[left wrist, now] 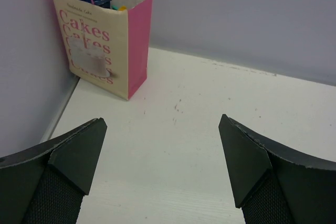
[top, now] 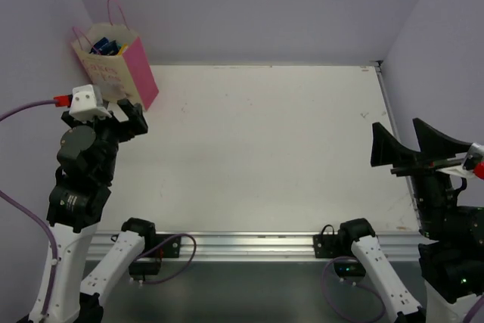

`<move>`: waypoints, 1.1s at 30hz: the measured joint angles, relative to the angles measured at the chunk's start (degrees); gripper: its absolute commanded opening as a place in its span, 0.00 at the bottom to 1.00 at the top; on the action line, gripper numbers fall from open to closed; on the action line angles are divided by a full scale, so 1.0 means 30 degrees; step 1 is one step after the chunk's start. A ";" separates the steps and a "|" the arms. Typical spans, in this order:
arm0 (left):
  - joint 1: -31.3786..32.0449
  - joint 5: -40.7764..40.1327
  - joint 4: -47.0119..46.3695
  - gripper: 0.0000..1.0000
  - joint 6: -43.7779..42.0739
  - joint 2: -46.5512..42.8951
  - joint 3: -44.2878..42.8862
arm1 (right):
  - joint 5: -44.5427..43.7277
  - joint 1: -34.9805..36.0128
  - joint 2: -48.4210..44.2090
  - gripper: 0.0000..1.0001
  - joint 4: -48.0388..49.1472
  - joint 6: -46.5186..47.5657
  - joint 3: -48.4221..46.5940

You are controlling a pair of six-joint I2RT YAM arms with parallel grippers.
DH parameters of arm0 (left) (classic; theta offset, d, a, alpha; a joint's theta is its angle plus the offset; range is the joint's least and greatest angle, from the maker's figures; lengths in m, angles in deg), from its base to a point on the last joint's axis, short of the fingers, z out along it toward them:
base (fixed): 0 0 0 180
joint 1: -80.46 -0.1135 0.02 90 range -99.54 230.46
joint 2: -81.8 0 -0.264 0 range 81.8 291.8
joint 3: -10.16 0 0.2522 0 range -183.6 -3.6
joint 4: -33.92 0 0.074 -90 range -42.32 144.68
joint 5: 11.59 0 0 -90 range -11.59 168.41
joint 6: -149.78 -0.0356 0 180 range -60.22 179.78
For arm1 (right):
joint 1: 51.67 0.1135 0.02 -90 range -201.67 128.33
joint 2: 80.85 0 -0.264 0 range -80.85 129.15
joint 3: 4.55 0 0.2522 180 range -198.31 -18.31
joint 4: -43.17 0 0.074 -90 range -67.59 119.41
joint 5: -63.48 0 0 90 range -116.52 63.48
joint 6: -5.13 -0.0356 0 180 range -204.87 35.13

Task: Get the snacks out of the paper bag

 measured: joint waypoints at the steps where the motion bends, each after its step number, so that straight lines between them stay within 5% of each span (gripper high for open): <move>1: 0.0007 -0.0044 -0.0007 1.00 0.0029 0.0015 0.0066 | 0.0058 0.0007 0.0000 0.99 0.0015 -0.0036 0.0095; 7: 0.0044 -0.1501 -0.0022 1.00 0.1392 0.1785 -0.0073 | 0.1078 0.0087 0.0255 0.99 -0.0138 -0.0918 0.0969; 17: -0.1362 -0.2499 -0.1071 0.97 0.1923 1.4564 -0.7548 | 0.6069 0.0124 0.2098 0.99 -0.0525 -0.2492 0.3942; 22: -0.2586 -0.2572 -0.2448 0.91 -0.0801 2.0057 -1.2502 | 0.8058 0.0124 0.1727 0.99 -0.0277 -0.2688 0.5144; 33: -0.4459 0.1377 -0.4087 0.79 -0.7847 2.5354 -1.7231 | 1.0666 0.0124 -0.0153 0.99 0.0772 -0.4175 0.7111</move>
